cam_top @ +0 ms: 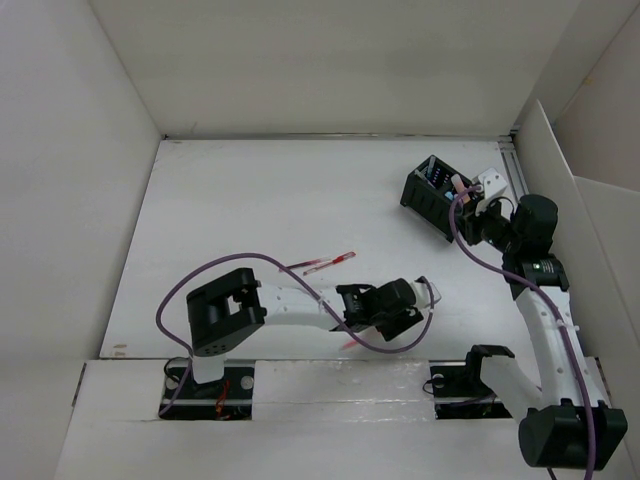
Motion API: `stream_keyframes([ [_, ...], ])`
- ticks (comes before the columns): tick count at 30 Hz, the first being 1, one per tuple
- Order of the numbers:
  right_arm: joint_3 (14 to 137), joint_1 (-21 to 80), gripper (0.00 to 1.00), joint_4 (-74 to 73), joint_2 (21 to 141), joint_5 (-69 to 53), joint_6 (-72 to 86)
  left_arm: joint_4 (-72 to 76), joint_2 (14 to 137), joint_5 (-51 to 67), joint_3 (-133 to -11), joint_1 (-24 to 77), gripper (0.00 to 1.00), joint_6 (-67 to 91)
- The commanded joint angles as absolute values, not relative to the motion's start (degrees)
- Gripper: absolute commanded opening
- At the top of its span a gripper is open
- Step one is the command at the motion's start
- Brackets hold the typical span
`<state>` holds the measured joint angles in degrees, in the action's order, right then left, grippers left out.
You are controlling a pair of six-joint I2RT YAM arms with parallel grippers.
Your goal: Organize the desk
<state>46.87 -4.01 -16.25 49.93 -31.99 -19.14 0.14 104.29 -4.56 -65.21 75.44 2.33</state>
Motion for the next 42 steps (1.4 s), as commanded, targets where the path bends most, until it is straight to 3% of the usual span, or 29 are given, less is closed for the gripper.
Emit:
stream_keyframes([
  [1,48.52,-4.66,0.16,-14.06,49.83,-33.13,-19.25,1.84,104.50,-5.70,-66.71,75.85,0.46,1.58],
  [25,48.87,-4.66,0.16,-14.50,50.10,-34.19,-19.42,10.02,106.61,-4.22,-58.98,75.85,0.40,4.75],
  [30,49.21,-4.66,0.16,-14.06,49.92,-34.98,-18.63,10.02,108.98,-4.22,-59.06,75.85,0.31,4.57],
  [33,50.79,-4.66,0.16,-14.85,50.01,-34.28,-18.90,10.46,109.25,-4.39,-58.19,75.85,0.16,4.66],
  [38,53.79,-4.66,0.16,-15.99,50.89,-33.66,-19.60,11.60,108.46,-3.87,-55.99,75.85,0.15,5.27],
  [42,54.05,-4.66,0.16,-15.47,51.15,-34.36,-18.98,12.22,107.93,-4.04,-54.67,75.85,0.01,5.89],
])
